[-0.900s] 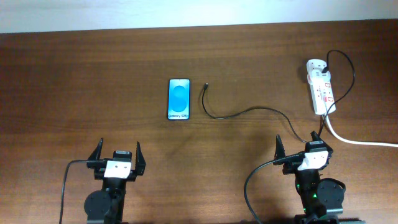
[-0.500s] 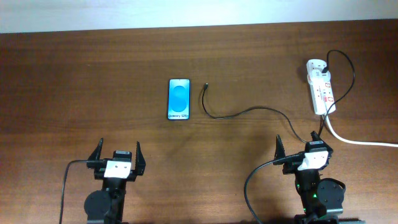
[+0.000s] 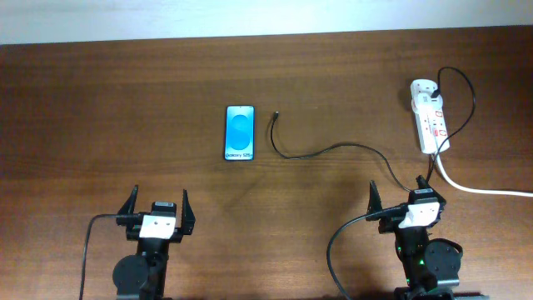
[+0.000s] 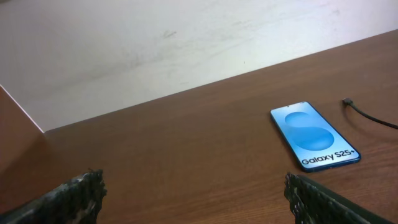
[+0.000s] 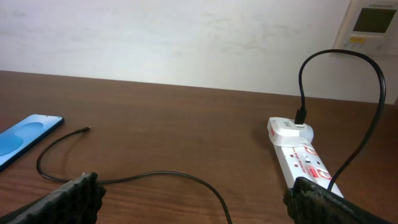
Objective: Plug charger to phone and switch on socket
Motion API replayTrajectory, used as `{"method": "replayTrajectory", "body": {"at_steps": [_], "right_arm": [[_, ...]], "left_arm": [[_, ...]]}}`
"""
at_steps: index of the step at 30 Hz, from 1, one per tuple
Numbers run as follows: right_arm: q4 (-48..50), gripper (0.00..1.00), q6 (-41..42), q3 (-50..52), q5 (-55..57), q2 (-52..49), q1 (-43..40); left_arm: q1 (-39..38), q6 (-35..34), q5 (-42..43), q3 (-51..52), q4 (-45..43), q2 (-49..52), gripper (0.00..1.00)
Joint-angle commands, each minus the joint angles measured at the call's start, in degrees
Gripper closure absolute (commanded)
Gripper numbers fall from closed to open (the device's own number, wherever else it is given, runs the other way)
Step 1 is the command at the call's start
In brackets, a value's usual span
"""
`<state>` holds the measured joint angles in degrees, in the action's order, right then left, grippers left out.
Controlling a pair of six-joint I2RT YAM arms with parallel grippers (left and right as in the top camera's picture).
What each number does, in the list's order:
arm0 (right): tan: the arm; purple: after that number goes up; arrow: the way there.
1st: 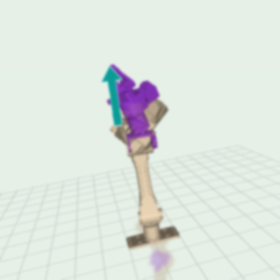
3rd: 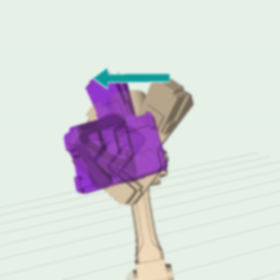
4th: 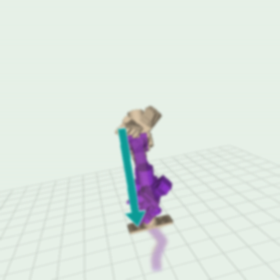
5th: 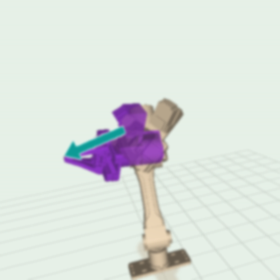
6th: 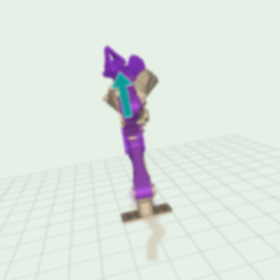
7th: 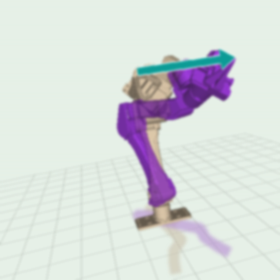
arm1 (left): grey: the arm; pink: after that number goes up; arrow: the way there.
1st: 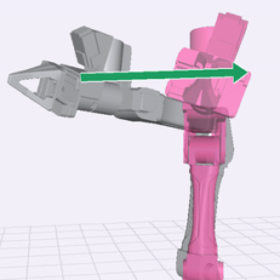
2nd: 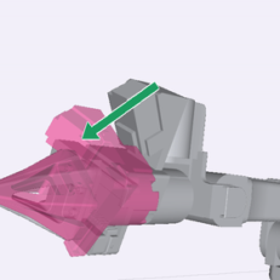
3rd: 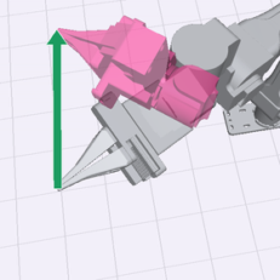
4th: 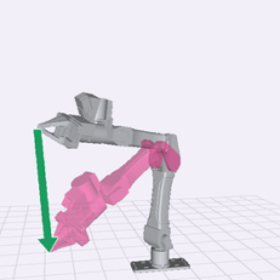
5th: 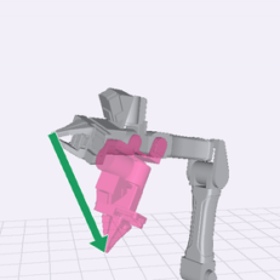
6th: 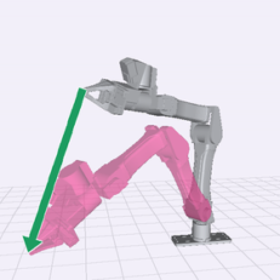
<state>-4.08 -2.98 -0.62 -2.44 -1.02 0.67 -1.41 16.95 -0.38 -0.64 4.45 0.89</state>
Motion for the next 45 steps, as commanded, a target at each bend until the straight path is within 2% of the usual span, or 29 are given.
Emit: {"method": "replayTrajectory", "body": {"at_steps": [1, 37, 40, 45], "right_arm": [[-0.22, 0.02, 0.42, 0.31, -0.33, 0.33, -0.31], [-0.22, 0.02, 0.44, 0.31, -0.2, 0.28, -0.31], [-0.22, 0.02, 0.46, 0.31, -0.39, 0.28, -0.31], [-0.22, 0.02, 3.52, 0.31, -0.79, 0.28, -0.31]], "left_arm": [[0.46, 0.28, 0.59, 0.13, 0.35, -0.59, 0.01], [0.46, 0.26, -0.26, 0.13, 0.35, -0.57, 0.01], [0.46, -4.33, -0.26, 0.13, 0.37, 0.15, 0.01], [0.46, -4.5, 0.22, 0.13, 0.33, 2.05, 0.01]]}}
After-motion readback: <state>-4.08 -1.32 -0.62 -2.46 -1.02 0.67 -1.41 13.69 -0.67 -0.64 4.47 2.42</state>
